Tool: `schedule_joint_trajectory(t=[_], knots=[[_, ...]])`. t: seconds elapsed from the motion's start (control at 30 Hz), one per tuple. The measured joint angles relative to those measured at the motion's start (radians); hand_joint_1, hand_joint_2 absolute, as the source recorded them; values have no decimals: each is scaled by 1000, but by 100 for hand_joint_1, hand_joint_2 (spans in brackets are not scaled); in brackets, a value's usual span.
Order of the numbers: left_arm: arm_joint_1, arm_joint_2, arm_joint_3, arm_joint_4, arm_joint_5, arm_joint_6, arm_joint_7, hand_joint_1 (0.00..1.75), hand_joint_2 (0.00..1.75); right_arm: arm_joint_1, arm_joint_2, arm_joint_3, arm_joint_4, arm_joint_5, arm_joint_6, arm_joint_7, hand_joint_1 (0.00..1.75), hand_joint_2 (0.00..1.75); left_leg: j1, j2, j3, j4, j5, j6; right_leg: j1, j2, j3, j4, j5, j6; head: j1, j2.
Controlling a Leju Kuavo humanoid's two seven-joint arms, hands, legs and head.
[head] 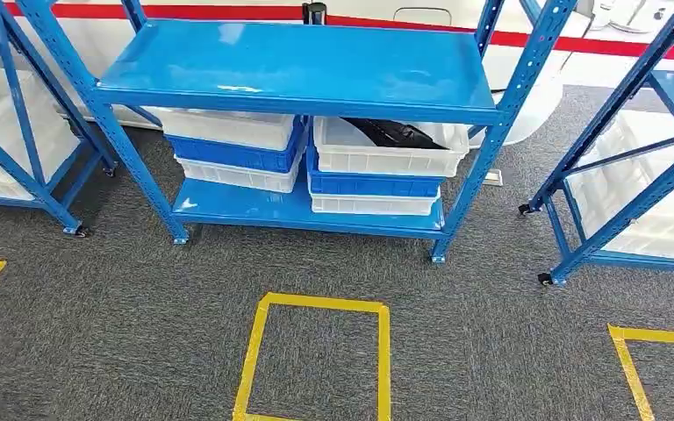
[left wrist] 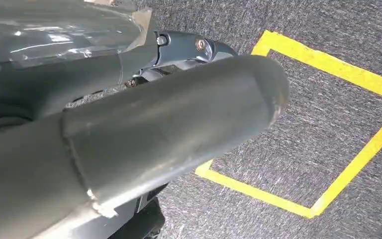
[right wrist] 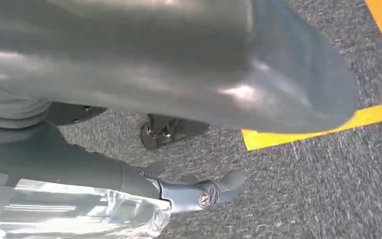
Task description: Take the parts from the cabinet and place them on the table.
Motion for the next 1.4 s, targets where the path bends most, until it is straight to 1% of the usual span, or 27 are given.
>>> schedule_joint_trajectory(t=[0.03, 0.3, 0.33, 0.43, 0.5, 0.53, 0.6, 0.7, 1.03, 1.07, 1.4], knots=[[0, 0, 0, 0, 0, 0, 0, 0, 175, 0, 0, 0, 0, 0, 5, -2, 0, 0, 0, 0, 0, 0, 0, 0, -1, 0, -1, 0, 0, 0, 0, 0], [-2, 0, 0, 0, 1, -12, -20, 0, 175, 0, 0, 0, 0, 6, 19, -8, 0, 0, 5, 0, 1, 0, 0, 0, 1, 0, -1, 0, 0, 0, 0, 0], [-2, 0, 0, 0, -1, -9, -20, 0, 175, 0, 0, -1, 0, 6, 20, -8, 0, 175, 6, 0, 1, 0, 0, 0, 2, 0, -1, 0, 0, 0, 0, 0], [-3, 0, -10, 0, -37, 28, -8, 0, 175, 0, -2, -1, 0, 9, 22, -9, 0, 175, 8, 0, 1, 0, 0, -1, 2, 0, -1, 1, 0, 0, 0, 0], [-1, 1, -30, -1, -48, 53, 1, 0, 175, 2, -5, 0, 0, 18, -6, 6, 0, 175, 8, 0, 1, 0, 1, -1, 3, 0, -1, 1, 0, 0, 0, 0], [4, 7, -52, -3, -45, 61, 10, 0, 175, 7, -10, 6, -1, 19, -27, 22, 0, 175, 8, 0, 1, 0, 1, -1, 3, 0, -1, 1, 0, 0, 0, 0], [16, 15, -103, -9, -26, 68, 32, 0, 175, 22, -18, 22, -5, 16, -37, 43, 0, 175, 9, 0, 0, 0, 0, -1, 3, 0, -1, 1, 0, -1, 0, 0], [36, 33, -174, -21, 17, 77, 67, 0, 175, 48, -33, 51, -14, -1, -37, 70, 0, 175, 9, 0, 0, 0, 0, -1, 3, 0, -1, 1, 0, -1, 0, 0], [116, 98, -416, -74, 160, 90, 188, 0, 175, 131, -85, 183, -62, -62, -7, 156, 0, 175, 9, 0, 0, 0, 0, -1, 3, 0, -1, 1, -1, -1, 0, 0], [124, 103, -439, -80, 174, 90, 201, 0, 0, 140, -89, 197, -67, -68, -4, 165, 0, 0, 9, 0, -1, 0, -1, -1, 3, 0, -1, 1, -1, -1, 0, 0], [203, 163, -675, -135, 317, 102, 320, 0, 0, 223, -140, 337, -120, -129, 28, 250, 0, 0, 9, 0, -1, -1, -1, -2, 4, 0, -1, 0, -2, -1, 0, 0]])
